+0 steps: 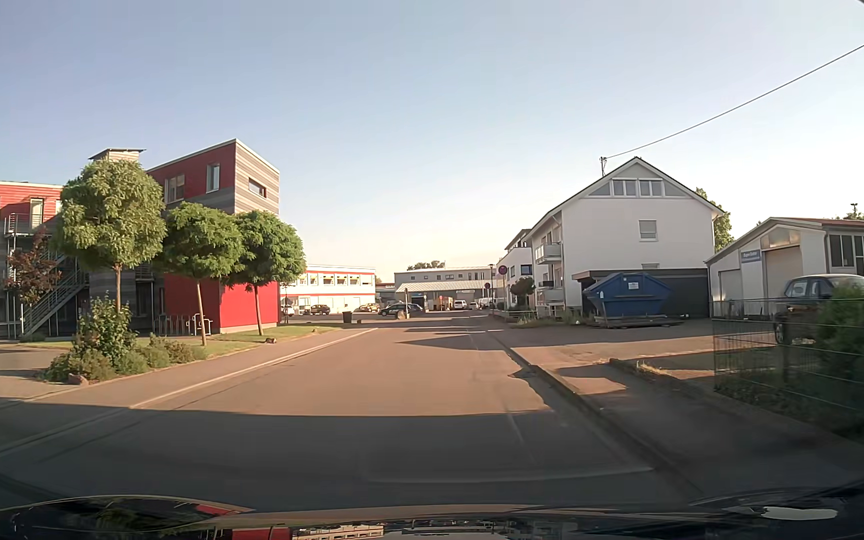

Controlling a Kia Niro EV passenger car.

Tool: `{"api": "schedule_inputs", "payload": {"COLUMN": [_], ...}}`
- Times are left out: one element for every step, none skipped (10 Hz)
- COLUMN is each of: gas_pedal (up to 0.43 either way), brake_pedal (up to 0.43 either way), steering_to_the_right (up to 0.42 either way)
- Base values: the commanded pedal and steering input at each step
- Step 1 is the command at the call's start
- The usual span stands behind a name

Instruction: Follow the waypoints while adhering to traffic rules and regulations

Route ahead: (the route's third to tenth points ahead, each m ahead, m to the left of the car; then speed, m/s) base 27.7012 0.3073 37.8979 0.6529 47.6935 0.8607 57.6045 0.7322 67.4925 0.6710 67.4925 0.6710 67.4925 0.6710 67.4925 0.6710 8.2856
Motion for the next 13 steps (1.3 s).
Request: {"api": "schedule_inputs", "payload": {"gas_pedal": [0.047, 0.039, 0.039, 0.039, 0.039, 0.039, 0.039, 0.039, 0.039, 0.039, 0.039, 0.039, 0.039], "brake_pedal": [0.0, 0.0, 0.0, 0.0, 0.0, 0.0, 0.0, 0.0, 0.0, 0.0, 0.0, 0.0, 0.0], "steering_to_the_right": [-0.007, -0.007, -0.006, -0.005, -0.005, -0.004, -0.004, -0.002, -0.001, -0.001, 0.0, 0.001, 0.001]}}
